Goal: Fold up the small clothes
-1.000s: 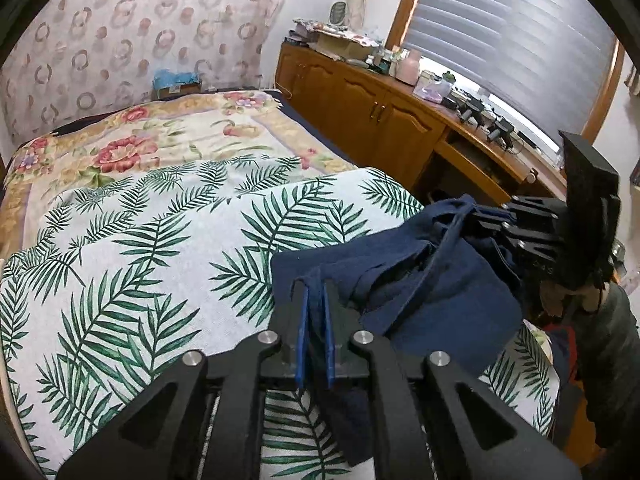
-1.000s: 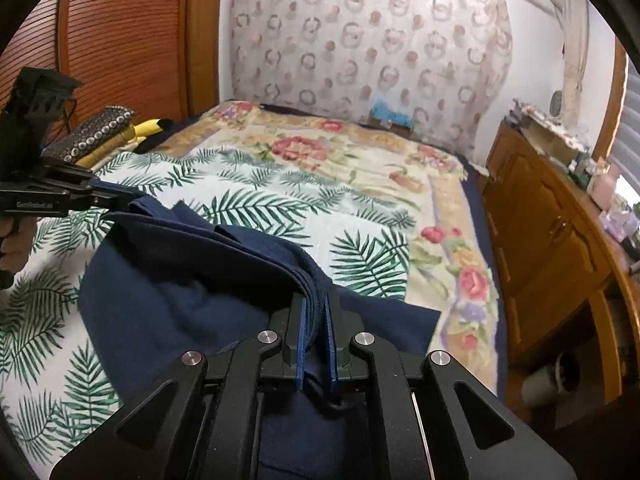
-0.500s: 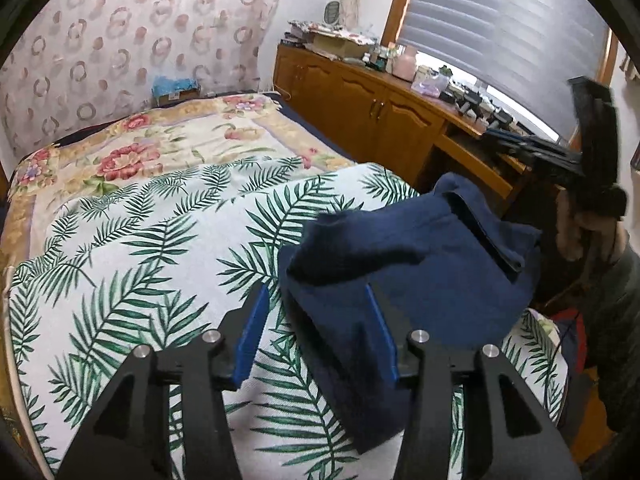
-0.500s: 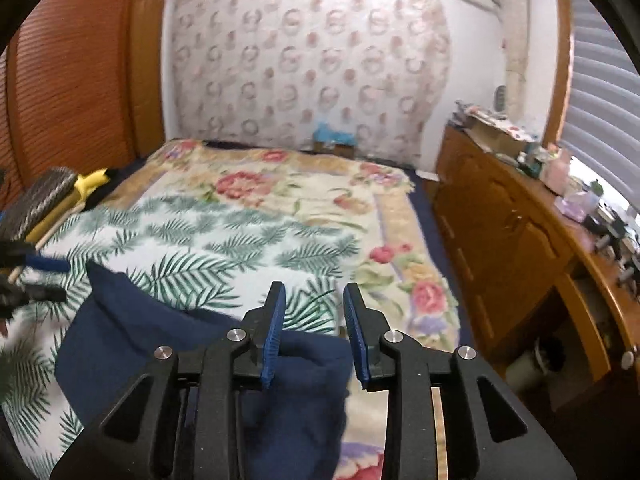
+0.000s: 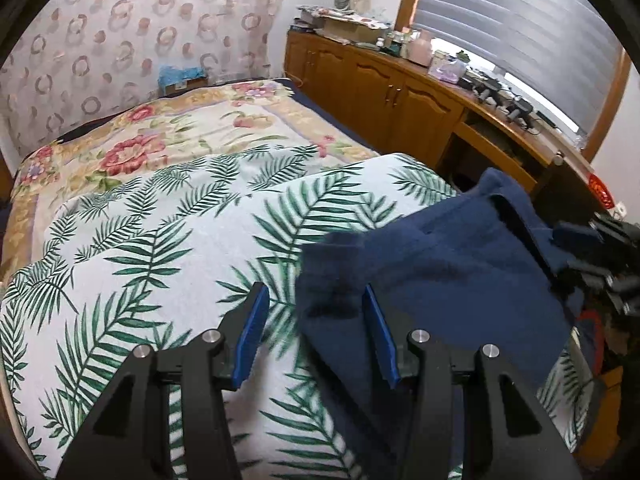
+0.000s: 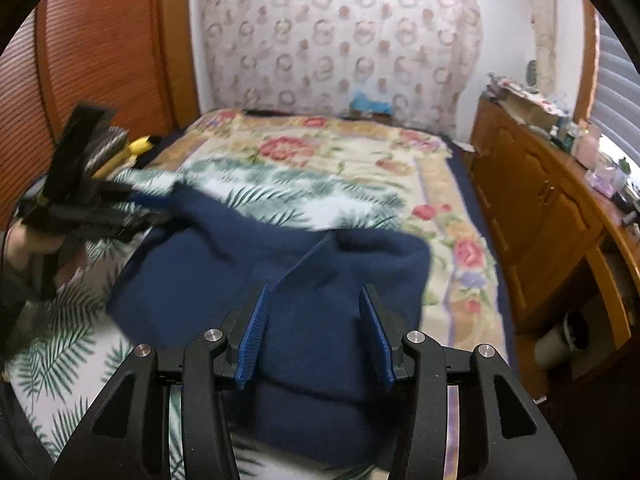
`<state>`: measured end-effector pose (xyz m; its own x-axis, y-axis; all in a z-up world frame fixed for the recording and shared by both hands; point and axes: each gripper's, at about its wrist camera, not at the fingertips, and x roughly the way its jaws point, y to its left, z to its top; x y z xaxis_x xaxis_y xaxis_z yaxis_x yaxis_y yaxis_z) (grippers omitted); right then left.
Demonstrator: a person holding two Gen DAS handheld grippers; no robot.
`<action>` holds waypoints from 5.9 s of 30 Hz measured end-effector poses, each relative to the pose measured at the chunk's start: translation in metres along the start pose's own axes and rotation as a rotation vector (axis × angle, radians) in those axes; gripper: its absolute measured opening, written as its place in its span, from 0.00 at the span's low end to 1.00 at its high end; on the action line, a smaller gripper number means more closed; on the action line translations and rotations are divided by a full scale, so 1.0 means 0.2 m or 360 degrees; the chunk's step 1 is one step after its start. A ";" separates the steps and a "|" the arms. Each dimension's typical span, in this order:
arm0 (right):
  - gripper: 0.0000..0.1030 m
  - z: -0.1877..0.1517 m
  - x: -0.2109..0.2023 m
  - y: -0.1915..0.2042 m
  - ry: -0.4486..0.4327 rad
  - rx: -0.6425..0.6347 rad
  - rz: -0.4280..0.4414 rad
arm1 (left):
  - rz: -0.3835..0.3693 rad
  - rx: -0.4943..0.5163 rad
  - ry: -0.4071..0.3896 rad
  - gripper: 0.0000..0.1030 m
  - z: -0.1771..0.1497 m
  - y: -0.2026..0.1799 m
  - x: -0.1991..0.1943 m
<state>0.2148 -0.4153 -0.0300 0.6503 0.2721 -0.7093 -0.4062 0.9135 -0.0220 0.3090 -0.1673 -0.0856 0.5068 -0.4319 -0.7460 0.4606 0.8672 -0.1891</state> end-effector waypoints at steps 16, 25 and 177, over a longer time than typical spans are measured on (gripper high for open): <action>0.08 -0.04 0.12 0.02 0.0158 -0.0189 0.0046 | -0.0033 -0.0062 0.0036 0.47 -0.01 0.06 0.06; 0.07 0.17 0.14 -0.41 -0.0006 0.0116 -0.0229 | -0.0036 -0.0079 0.0035 0.47 -0.02 0.09 0.08; 0.79 0.44 -0.06 1.26 -0.0405 -0.0119 0.0309 | 0.0712 -0.0350 -0.0710 0.52 -0.86 0.47 -1.41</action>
<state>0.1616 -0.1617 0.0347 0.6919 0.5146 -0.5064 -0.5783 0.8149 0.0380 0.0832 0.0790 -0.0025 0.8891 -0.0388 -0.4562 0.0005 0.9965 -0.0837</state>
